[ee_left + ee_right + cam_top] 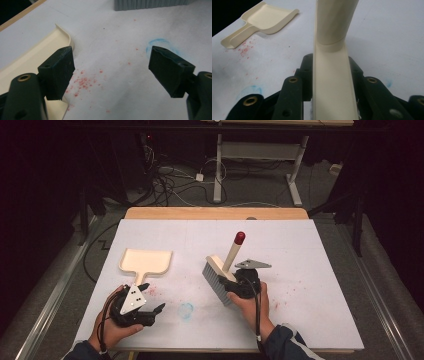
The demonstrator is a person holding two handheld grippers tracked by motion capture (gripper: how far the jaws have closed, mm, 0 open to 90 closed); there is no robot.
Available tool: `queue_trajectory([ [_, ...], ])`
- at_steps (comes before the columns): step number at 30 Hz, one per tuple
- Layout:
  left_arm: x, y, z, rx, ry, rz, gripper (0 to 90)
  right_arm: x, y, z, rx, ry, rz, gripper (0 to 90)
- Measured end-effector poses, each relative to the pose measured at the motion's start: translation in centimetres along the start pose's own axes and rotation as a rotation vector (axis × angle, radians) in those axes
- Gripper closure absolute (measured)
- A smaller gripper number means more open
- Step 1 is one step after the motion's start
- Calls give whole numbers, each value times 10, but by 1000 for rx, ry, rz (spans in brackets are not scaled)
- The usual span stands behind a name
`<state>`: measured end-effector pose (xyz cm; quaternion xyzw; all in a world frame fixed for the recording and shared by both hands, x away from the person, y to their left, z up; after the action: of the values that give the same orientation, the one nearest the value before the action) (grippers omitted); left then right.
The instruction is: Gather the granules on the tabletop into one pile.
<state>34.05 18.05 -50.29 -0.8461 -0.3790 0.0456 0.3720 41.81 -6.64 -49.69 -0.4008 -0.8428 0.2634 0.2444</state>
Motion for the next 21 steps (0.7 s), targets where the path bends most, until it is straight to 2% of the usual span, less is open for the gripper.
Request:
queue_trajectory([
  [6, -1, 0, 0, 2, 3, 2, 201, 3, -19, -5, -15, -23, -43, 673],
  [8, -1, 0, 0, 0, 4, 3, 201, 5, -27, -8, -20, -49, -68, 672],
  [10, 0, 0, 0, 0, 5, 3, 201, 5, -37, -12, -32, -82, -67, 672],
  [12, 1, -1, 0, -1, 4, 1, 201, 5, -47, -15, -45, -128, -90, 672],
  [15, 1, -1, 0, -2, 4, 2, 201, 7, -61, -15, -56, -204, -153, 672],
  [17, 0, 0, 0, 1, 7, 3, 201, 9, -68, -11, -54, -298, -184, 672],
  [18, -1, 0, 0, 2, 11, 3, 201, 10, -71, -9, -50, -340, -181, 672],
  [19, -1, 0, 0, 3, 14, 2, 201, 11, -74, -6, -49, -369, -185, 672],
  [21, 0, 0, 0, 4, 13, 0, 201, 14, -79, 3, -35, -418, -232, 672],
])
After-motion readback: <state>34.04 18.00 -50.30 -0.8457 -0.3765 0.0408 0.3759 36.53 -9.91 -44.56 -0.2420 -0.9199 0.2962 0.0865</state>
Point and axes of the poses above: each handheld gripper's, and its own axes: y roughly forward along the jaws, z roughly out of its underside, x roughly to its left, the point moved 9 cm from there along y, roughly forward along the jaws, and after that the axes turned 4 degrees about x, right-handed, at the moved point
